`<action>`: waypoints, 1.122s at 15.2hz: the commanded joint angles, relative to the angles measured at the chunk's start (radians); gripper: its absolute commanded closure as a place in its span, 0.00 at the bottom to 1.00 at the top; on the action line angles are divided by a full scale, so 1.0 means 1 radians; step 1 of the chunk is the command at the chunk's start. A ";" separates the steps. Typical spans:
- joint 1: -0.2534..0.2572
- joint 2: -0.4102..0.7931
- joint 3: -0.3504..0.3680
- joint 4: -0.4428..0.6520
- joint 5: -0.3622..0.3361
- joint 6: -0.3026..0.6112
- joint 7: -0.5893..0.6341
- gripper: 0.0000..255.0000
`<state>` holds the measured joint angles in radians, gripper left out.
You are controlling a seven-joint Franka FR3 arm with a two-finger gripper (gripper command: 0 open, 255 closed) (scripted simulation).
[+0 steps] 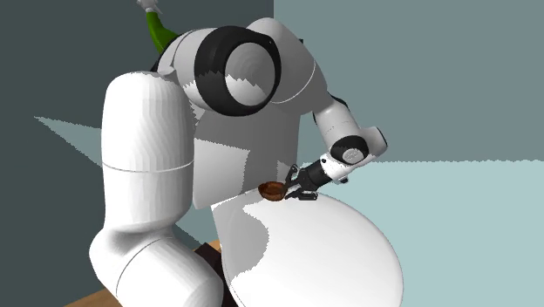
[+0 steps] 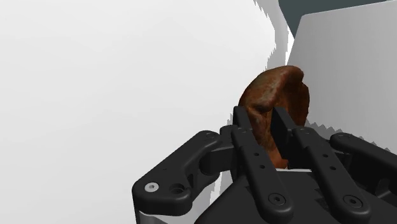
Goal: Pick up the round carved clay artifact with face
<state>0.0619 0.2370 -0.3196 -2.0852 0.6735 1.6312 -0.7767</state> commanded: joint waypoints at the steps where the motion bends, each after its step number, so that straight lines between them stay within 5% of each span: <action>1: 0.000 0.000 0.000 0.000 0.000 0.000 0.000 1.00; 17: 0.000 -0.112 -0.010 0.061 -0.036 -0.128 0.108 1.00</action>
<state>0.0622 0.1343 -0.3283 -2.0268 0.6407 1.5129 -0.6755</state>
